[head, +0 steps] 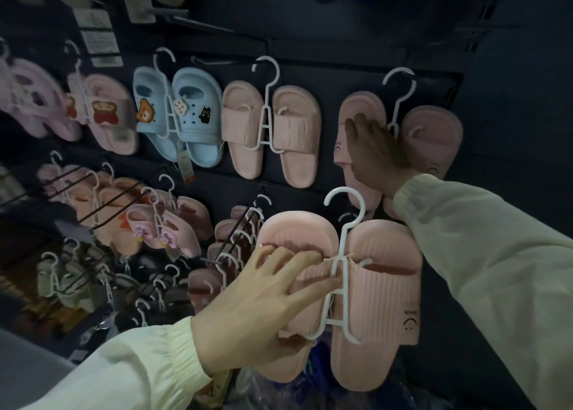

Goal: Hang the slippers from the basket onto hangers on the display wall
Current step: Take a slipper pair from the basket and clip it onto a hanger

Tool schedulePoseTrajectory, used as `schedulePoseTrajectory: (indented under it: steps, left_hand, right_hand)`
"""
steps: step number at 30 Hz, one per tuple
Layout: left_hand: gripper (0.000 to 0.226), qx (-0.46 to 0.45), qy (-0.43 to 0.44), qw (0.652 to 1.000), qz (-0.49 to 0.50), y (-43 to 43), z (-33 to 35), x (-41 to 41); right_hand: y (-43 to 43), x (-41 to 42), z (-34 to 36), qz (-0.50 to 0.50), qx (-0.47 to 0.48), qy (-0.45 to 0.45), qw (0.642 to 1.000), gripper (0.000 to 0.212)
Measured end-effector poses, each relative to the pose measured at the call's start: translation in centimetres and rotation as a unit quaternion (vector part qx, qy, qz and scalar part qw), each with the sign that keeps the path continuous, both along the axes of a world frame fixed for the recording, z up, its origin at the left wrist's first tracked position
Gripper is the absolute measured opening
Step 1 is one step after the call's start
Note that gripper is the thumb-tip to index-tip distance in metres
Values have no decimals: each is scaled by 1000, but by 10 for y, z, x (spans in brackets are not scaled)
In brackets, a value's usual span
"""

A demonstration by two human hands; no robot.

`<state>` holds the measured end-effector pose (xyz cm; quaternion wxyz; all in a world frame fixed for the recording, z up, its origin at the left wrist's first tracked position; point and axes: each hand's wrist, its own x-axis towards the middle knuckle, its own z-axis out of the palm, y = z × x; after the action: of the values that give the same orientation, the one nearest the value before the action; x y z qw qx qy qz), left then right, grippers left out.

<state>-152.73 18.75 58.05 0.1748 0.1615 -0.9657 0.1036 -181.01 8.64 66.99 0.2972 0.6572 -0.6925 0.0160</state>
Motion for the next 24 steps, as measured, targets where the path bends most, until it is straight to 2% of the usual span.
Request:
schedulePoseTrajectory:
  steps: [3,8,15,24]
  left_hand:
    - [83,1,2,1000,-2,1,1,0]
    - [84,4,8,1000,-4,4,0,0]
    - [82,13,4,1000,1,8,-2,0]
    - [83,11,7,1000,3,15,1,2]
  right_hand:
    - [2,-1,0,15,-8,-17,1000,56]
    - [11,-6,1,35,-3,-63,997,72]
    - [16,-13,2,116,-35,-184,975,78]
    - [3,-11,-9,83,-53,-132,986,73]
